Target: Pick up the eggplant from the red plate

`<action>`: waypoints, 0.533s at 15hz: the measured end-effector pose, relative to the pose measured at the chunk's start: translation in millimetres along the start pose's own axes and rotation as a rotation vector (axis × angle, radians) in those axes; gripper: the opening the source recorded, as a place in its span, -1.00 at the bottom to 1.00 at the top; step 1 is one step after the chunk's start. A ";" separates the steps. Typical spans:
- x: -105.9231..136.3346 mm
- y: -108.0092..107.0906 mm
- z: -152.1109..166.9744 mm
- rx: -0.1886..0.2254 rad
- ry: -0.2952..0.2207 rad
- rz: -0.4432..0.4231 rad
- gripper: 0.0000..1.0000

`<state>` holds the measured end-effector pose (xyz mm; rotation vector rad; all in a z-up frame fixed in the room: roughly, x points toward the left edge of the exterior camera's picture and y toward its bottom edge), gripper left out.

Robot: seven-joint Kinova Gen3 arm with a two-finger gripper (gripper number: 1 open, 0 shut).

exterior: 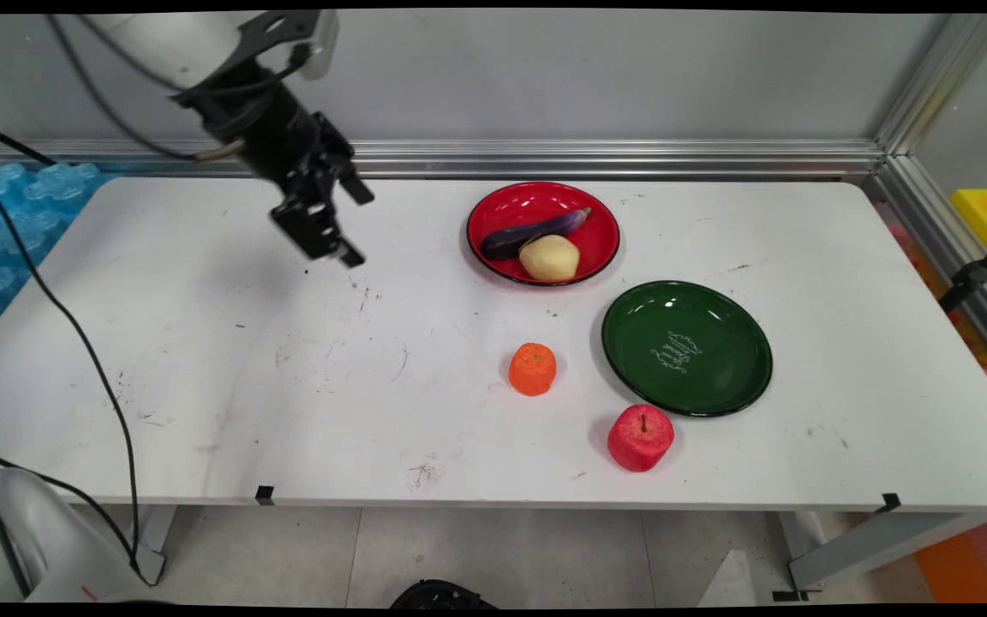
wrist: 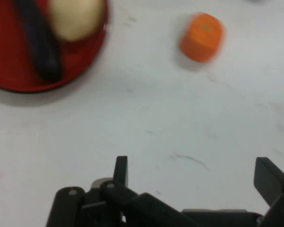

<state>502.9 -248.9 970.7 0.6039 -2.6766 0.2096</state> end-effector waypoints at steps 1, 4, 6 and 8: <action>4.2 -7.9 3.2 0.025 0.009 -0.043 1.00; 16.3 -29.3 12.6 0.087 0.032 -0.145 1.00; 28.3 -47.4 22.0 0.135 0.054 -0.223 1.00; 44.1 -67.1 34.6 0.185 0.083 -0.306 1.00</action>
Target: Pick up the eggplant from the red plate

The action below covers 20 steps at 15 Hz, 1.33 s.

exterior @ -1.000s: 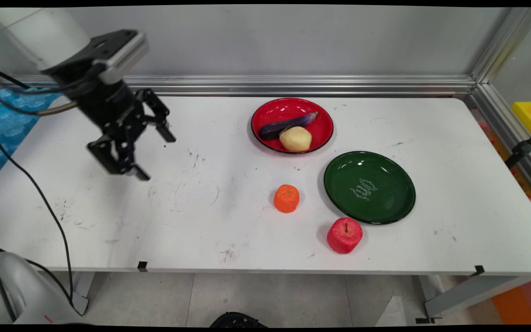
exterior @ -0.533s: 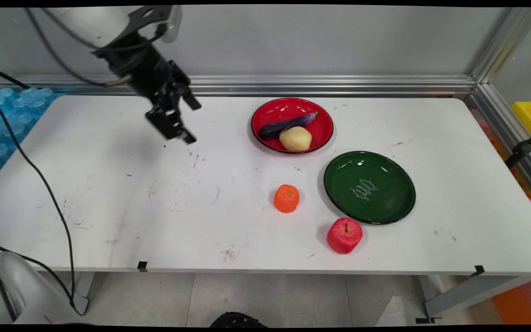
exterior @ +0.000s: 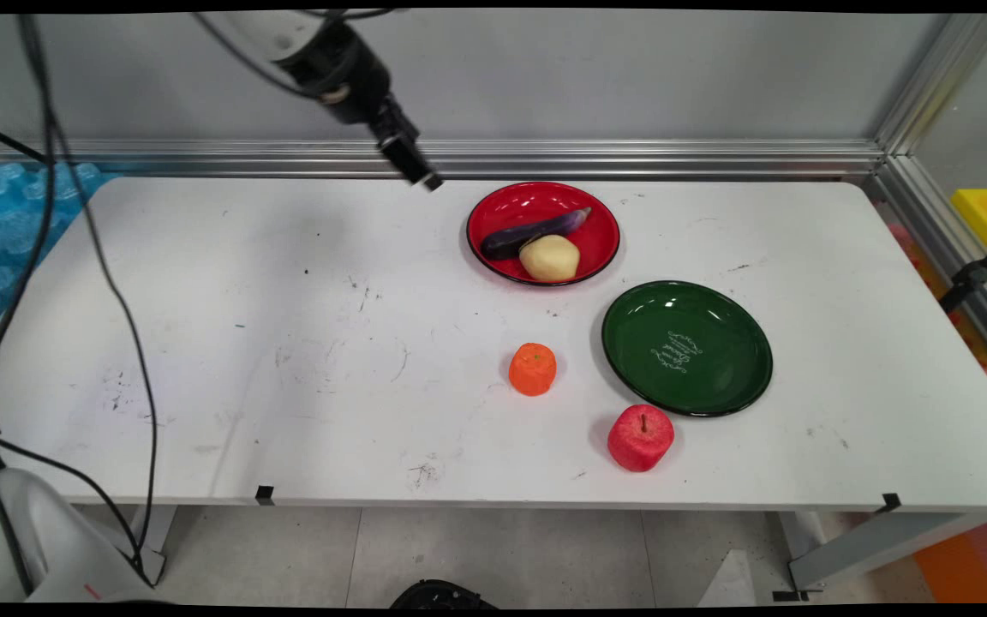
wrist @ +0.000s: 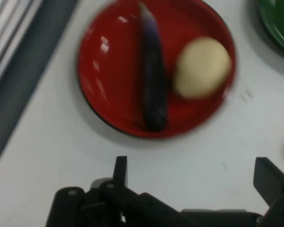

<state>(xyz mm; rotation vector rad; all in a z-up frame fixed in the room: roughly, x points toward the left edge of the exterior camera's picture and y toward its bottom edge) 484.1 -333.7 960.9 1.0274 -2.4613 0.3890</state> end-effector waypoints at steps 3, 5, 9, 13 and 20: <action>24.9 -12.0 26.0 0.057 0.031 -0.104 1.00; 37.9 -17.9 44.5 0.086 0.045 -0.162 1.00; 59.8 -24.1 86.6 0.116 0.055 -0.251 1.00; 76.4 -22.5 127.5 0.114 0.039 -0.285 1.00; 96.2 -12.9 199.4 0.101 -0.030 -0.290 1.00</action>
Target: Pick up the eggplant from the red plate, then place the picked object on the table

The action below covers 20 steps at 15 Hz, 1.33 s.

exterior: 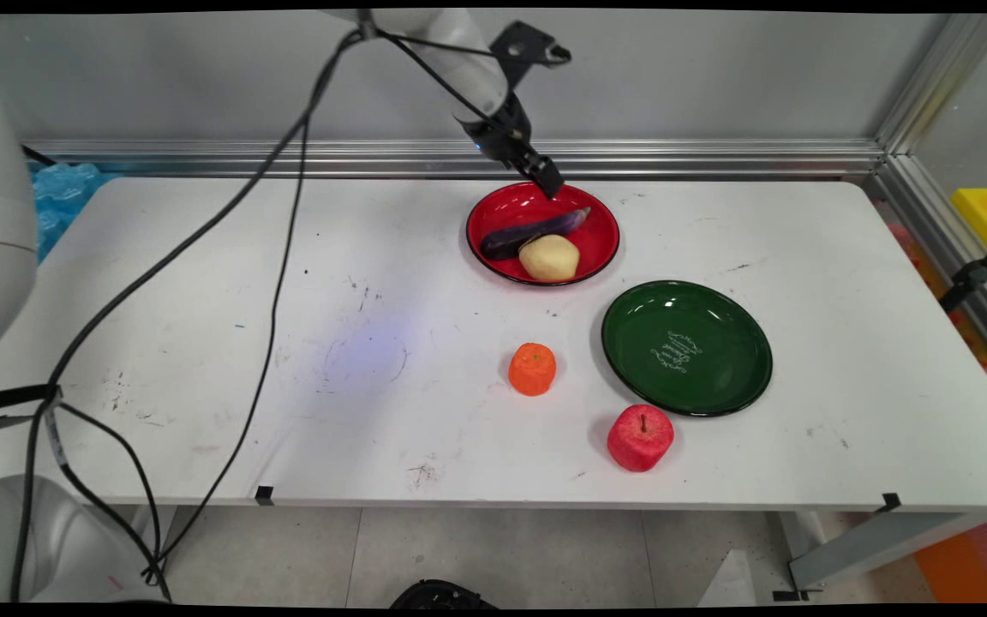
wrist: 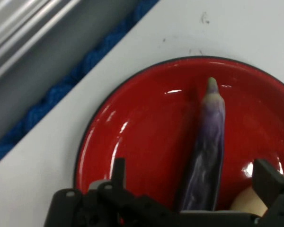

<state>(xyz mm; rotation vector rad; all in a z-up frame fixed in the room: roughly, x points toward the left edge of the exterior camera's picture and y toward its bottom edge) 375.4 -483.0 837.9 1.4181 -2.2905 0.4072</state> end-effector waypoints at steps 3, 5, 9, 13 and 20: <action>6.3 8.5 26.7 0.005 -0.032 -0.006 1.00; 10.2 13.1 41.4 0.008 -0.050 -0.013 1.00; 16.8 19.5 65.4 0.013 -0.079 -0.018 1.00; 20.1 25.3 82.7 0.015 -0.105 -0.024 1.00; 27.8 29.7 82.2 0.012 -0.104 -0.014 -1.00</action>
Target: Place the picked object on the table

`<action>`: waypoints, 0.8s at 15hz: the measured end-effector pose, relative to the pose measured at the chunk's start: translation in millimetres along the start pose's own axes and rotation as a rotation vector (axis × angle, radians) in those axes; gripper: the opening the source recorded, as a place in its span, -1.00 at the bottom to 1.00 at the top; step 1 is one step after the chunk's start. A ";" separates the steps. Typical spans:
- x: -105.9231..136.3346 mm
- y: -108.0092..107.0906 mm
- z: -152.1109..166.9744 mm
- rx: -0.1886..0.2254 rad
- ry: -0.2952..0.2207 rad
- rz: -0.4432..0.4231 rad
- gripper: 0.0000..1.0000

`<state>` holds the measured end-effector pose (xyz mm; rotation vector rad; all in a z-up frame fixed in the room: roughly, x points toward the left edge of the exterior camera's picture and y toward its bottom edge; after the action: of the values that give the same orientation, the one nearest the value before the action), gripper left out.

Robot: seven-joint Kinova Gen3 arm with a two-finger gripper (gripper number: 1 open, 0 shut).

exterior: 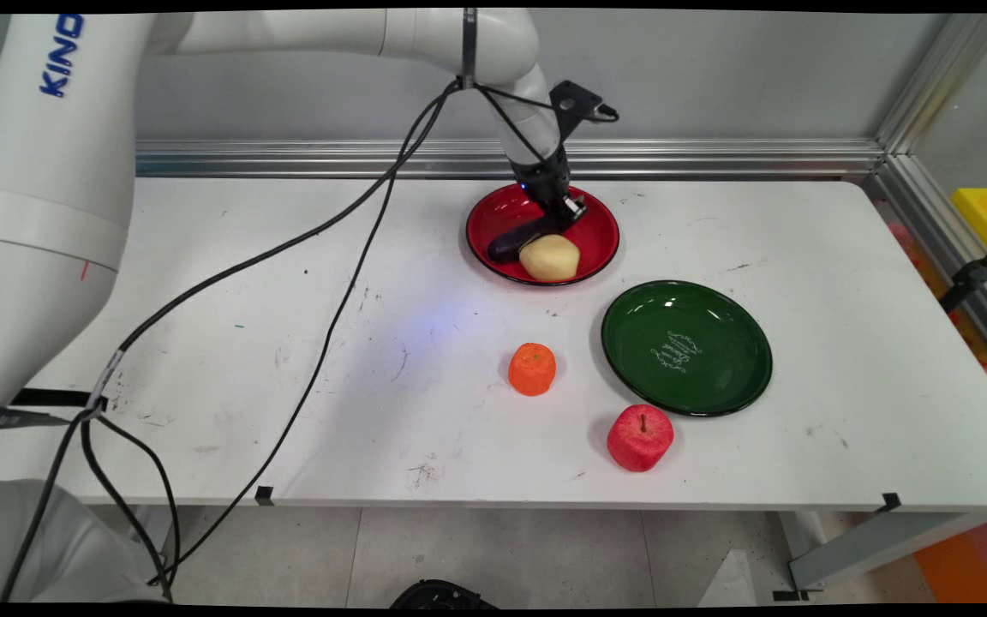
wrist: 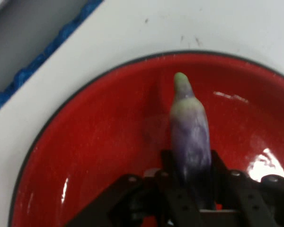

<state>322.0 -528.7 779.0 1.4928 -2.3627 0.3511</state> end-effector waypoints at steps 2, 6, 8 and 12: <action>1.0 -0.9 -9.6 -0.002 0.013 0.006 -1.00; -0.5 -4.3 -54.1 -0.004 0.056 0.056 -1.00; -3.0 -3.1 -80.1 -0.008 0.077 0.114 -1.00; -16.4 2.4 -125.4 -0.035 0.103 0.244 -1.00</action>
<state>343.9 -467.4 887.5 1.1438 -2.4584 0.4312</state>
